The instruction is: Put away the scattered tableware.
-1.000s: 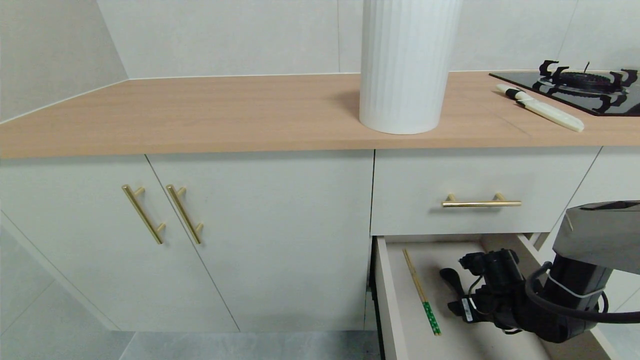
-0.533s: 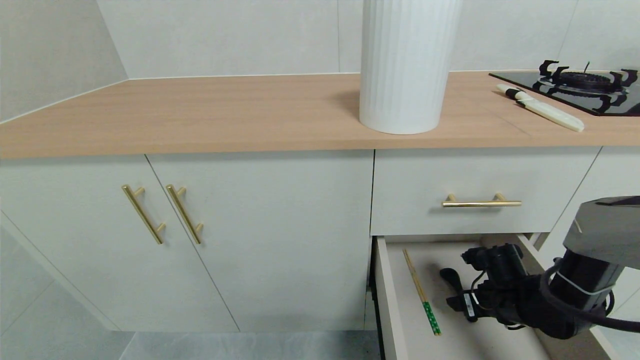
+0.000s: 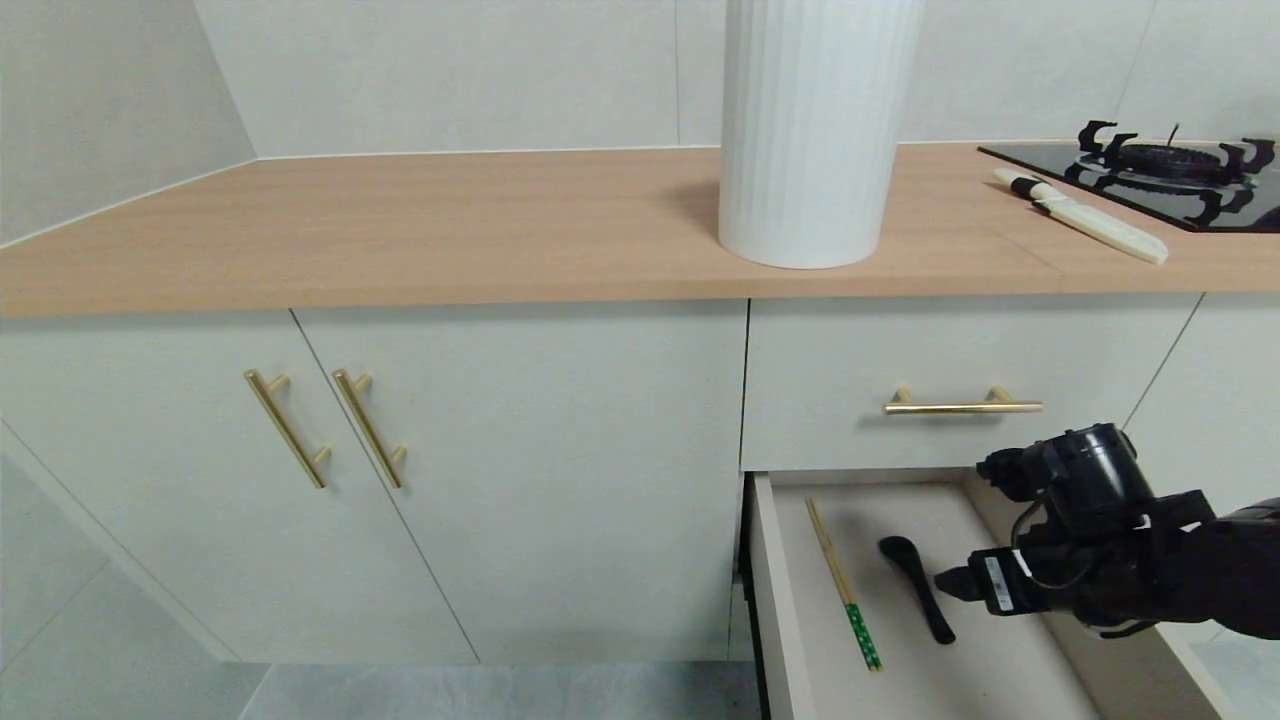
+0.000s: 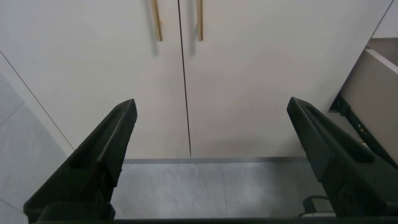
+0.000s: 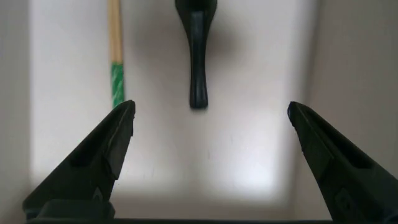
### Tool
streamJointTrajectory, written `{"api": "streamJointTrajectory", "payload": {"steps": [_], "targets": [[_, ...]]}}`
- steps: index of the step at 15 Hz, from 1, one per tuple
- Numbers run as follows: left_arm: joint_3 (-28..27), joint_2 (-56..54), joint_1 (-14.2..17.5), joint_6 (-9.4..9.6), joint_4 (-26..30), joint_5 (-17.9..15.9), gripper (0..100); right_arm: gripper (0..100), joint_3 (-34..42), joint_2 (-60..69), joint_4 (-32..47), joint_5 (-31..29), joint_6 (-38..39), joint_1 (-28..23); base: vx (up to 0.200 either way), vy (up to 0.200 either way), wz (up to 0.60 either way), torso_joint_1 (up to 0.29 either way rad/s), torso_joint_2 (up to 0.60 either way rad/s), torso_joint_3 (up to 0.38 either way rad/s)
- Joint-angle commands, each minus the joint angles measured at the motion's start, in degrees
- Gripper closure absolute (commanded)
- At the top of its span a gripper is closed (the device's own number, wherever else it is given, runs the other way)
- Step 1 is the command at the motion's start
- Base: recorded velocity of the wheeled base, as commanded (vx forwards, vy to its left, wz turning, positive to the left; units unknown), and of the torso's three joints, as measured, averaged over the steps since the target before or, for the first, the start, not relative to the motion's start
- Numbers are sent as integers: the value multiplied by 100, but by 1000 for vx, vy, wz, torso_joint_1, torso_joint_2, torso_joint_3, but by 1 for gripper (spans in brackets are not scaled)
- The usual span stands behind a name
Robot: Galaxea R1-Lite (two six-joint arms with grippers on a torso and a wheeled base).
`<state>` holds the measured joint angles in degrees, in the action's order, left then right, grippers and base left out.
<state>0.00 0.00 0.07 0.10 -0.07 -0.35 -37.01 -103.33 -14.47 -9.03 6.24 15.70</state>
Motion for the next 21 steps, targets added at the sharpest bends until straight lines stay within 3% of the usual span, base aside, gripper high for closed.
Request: {"api": "streamJointTrajectory", "payload": {"steps": [1,4,10,21], "targets": [[0,9,1,-1,-1,0,0,0,-324,1016,946,60,0,73,0,0,0,0,0,0],[0,0,1,8,-1,0,0,0,-702,1544,2089,183,0,126,0,0,0,0,0,0],[0,0,1,-1,-1,0,0,0,-667,1711,2150,227,-9,249,0,0,0,0,0,0],[0,0,1,-1,-1,0,0,0,-650,1834,2440,218,-9,486,-182,0,0,0,3,1]]}}
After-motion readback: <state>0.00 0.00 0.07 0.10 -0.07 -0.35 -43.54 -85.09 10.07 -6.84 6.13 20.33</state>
